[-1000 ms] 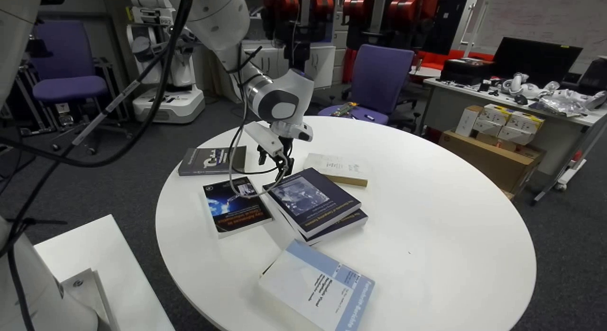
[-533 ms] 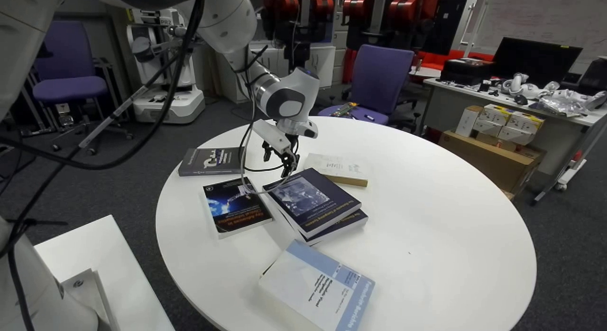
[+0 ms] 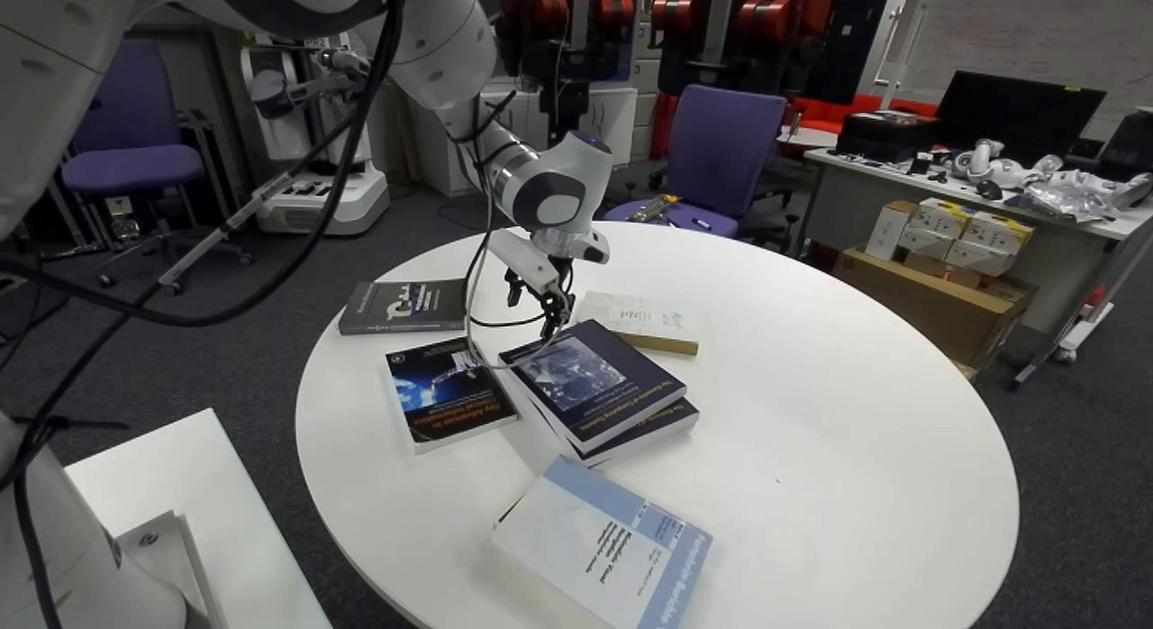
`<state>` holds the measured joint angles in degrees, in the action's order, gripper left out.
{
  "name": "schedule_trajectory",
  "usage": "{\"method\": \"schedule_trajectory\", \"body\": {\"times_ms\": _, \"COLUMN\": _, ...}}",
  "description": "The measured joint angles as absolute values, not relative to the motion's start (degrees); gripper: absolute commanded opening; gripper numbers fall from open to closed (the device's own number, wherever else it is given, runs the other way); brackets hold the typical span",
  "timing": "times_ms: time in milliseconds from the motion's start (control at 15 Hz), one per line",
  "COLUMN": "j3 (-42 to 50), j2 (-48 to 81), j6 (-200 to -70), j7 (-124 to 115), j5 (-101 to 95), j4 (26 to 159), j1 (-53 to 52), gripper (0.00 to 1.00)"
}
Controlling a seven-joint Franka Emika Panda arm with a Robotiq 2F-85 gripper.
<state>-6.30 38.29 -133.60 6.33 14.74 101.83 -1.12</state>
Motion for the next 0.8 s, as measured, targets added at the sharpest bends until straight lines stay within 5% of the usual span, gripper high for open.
{"method": "schedule_trajectory", "body": {"times_ms": 800, "j3": -6.3, "j2": 38.9, "j6": -137.4, "j7": 4.7, "j5": 16.2, "j4": 101.6, "j1": 1.0, "gripper": 1.0}}
